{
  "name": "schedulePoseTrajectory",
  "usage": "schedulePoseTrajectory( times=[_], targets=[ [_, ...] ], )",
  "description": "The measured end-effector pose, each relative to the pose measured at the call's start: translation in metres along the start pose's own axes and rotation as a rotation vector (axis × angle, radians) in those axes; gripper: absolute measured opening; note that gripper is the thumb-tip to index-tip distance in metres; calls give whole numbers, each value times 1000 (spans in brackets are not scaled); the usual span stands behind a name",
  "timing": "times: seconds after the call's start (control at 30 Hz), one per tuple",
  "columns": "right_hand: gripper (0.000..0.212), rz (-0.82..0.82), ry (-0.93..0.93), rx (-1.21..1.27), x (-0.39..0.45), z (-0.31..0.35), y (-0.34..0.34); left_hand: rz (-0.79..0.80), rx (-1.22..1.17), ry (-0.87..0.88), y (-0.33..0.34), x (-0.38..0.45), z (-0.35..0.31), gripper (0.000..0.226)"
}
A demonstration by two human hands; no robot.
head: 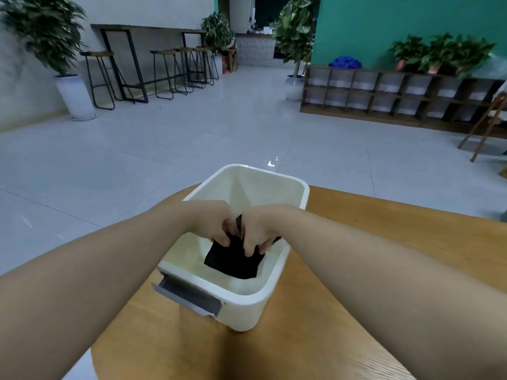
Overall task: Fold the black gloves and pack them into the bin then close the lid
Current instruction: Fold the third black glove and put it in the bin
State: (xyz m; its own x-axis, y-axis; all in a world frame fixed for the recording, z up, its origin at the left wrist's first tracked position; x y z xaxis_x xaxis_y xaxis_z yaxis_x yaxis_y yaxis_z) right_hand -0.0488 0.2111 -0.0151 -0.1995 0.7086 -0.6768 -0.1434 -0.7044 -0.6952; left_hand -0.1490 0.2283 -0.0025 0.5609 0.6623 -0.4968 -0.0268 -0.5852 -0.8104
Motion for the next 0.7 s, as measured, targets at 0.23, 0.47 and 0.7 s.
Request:
schedulePoseTrajectory(
  times=[0.23, 0.47, 0.7],
  targets=[
    [37, 205, 40, 149, 33, -2, 24, 210, -70, -89, 25, 24, 9, 34],
    [33, 93, 19, -83, 21, 5, 19, 141, 260, -173, 34, 32, 9, 41],
    [17, -301, -62, -297, 0, 4, -7, -14, 234, -140, 15, 17, -13, 28]
  ],
)
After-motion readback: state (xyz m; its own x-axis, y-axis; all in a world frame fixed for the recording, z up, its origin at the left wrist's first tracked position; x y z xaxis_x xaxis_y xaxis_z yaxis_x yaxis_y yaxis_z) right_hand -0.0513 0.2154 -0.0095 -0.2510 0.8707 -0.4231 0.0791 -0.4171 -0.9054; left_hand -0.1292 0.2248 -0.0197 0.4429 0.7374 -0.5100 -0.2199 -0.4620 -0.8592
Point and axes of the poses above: each hand's wrist, its own x-axis towards the middle knuckle, its own y-axis out of the palm, z = x × y, the point moved 4 cm from there along x, towards the middle knuckle, and after that the axes turned 6 degrees about z, right-handed, at the moved point
